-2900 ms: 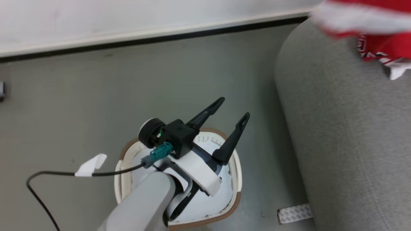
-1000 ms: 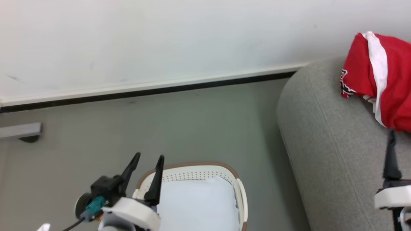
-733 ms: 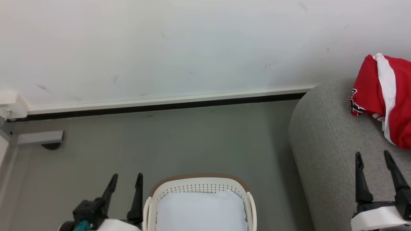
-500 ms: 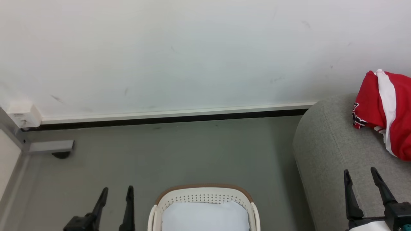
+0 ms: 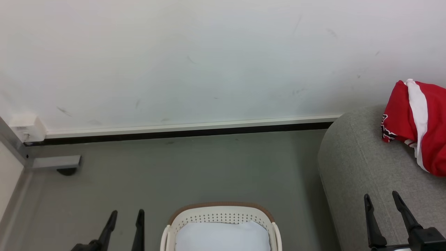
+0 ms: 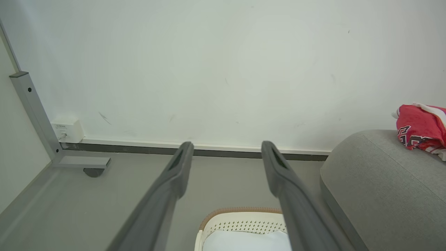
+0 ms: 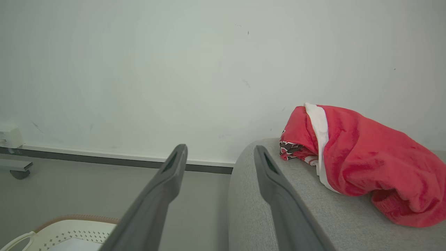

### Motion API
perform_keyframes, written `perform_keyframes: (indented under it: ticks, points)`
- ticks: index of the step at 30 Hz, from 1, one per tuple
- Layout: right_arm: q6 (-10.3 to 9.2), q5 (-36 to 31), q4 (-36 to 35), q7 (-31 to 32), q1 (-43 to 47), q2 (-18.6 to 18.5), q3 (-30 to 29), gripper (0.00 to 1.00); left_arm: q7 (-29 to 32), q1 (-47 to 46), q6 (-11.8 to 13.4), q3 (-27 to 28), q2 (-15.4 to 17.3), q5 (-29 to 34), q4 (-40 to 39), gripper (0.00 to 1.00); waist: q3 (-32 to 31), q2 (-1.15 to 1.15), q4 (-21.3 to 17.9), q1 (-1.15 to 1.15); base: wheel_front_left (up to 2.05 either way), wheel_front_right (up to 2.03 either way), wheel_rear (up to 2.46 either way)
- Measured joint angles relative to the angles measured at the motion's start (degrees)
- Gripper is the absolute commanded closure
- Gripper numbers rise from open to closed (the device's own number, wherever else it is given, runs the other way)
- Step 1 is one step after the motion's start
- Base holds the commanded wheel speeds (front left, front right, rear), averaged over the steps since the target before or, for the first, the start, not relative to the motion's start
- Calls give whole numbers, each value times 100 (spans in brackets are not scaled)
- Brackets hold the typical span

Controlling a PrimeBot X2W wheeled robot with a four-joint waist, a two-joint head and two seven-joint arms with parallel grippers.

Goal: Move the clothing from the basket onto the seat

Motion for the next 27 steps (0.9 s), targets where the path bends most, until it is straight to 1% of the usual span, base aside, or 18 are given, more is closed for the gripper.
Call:
perform_keyframes:
  ticks: [5,12,21,27]
  points:
    - [0,1,27,0,0,0,27,0,0,-52,-111,114,-129,169,62,0,8,0,-51,0,0,0,0]
    - [0,23,62,0,-2,0,30,0,0,-92,-279,211,-191,274,179,0,22,0,-93,0,0,0,0]
    - [0,45,65,0,-8,0,-10,0,0,-93,-371,256,-258,347,244,0,3,0,-69,0,0,0,0]
    - [0,53,65,0,-15,0,2,0,0,-93,-382,292,-286,420,253,0,5,0,-51,1,0,0,0]
